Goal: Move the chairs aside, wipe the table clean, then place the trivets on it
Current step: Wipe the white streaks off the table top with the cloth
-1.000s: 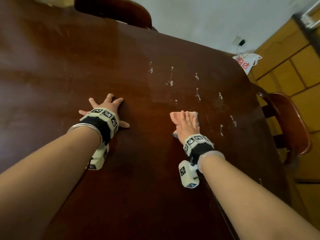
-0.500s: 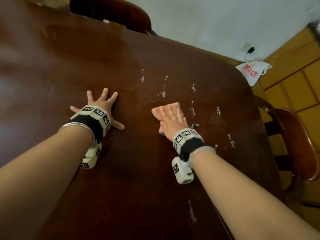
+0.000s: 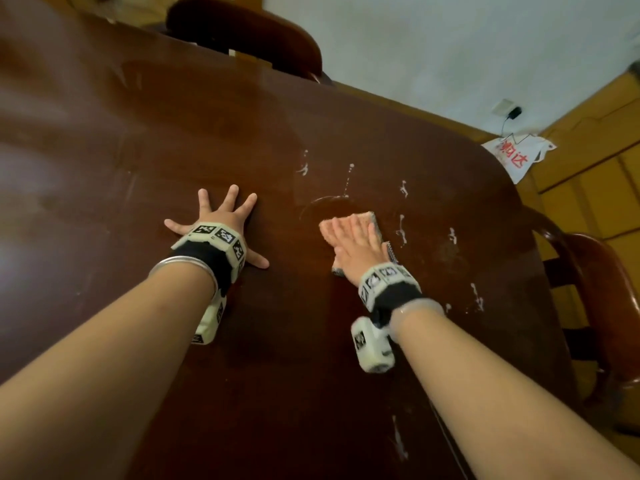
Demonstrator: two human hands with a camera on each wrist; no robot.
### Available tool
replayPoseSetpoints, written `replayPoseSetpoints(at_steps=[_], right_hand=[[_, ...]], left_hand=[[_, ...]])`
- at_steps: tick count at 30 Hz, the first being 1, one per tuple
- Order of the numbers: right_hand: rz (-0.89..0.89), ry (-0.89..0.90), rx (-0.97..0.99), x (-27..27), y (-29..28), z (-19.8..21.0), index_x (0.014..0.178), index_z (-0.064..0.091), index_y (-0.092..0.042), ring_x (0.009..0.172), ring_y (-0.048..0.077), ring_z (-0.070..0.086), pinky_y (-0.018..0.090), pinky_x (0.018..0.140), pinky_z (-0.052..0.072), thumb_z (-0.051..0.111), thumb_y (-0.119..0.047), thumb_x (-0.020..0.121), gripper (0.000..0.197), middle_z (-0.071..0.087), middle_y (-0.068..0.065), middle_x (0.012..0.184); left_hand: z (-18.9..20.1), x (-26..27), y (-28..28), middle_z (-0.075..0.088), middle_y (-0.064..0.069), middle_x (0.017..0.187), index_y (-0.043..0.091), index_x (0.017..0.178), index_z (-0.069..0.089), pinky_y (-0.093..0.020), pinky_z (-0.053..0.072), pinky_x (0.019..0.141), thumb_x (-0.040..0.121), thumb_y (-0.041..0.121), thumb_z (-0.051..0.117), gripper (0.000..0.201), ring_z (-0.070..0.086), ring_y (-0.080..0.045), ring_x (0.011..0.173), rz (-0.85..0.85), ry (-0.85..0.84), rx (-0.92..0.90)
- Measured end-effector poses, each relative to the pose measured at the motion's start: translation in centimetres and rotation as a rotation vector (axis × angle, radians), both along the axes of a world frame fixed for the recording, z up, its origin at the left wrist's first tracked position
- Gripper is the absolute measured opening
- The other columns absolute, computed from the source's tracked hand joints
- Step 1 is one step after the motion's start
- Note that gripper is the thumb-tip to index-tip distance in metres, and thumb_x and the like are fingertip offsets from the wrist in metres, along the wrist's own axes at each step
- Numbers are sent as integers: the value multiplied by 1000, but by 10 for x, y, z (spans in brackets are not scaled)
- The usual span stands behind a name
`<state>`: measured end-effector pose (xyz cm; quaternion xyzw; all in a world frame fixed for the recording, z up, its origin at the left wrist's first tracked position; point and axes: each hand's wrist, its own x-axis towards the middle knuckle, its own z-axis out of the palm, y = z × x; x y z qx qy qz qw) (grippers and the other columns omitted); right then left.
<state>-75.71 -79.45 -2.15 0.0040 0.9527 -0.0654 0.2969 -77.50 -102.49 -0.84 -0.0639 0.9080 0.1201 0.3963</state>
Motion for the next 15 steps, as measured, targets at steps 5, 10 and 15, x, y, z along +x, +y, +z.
replayPoseSetpoints(at_steps=[5,10,15], right_hand=[[55,15,-49,-24,-70,0,149,-4,-48,145,25,-25,54,117,-8,22,-34,104,53,-22,-10,159],[210,-6,-34,12,-45,-5,147,-7,-53,144,16,-24,47,116,-10,21,-35,104,54,-22,-19,157],[-35,7,-21,-18,-26,-3,147,-6,-51,146,22,-22,50,116,-8,18,-38,104,51,-21,-13,158]], left_hand=[[-2,-1,0,-30,21,151,53,142,-15,-82,7,93,48,60,84,137,-30,-31,139,7,-2,-2],[-1,0,-1,-28,20,151,52,143,-14,-82,8,94,49,61,83,135,-29,-32,140,6,7,9],[0,1,0,-24,19,153,51,144,-9,-82,8,95,52,56,84,131,-27,-33,141,8,37,23]])
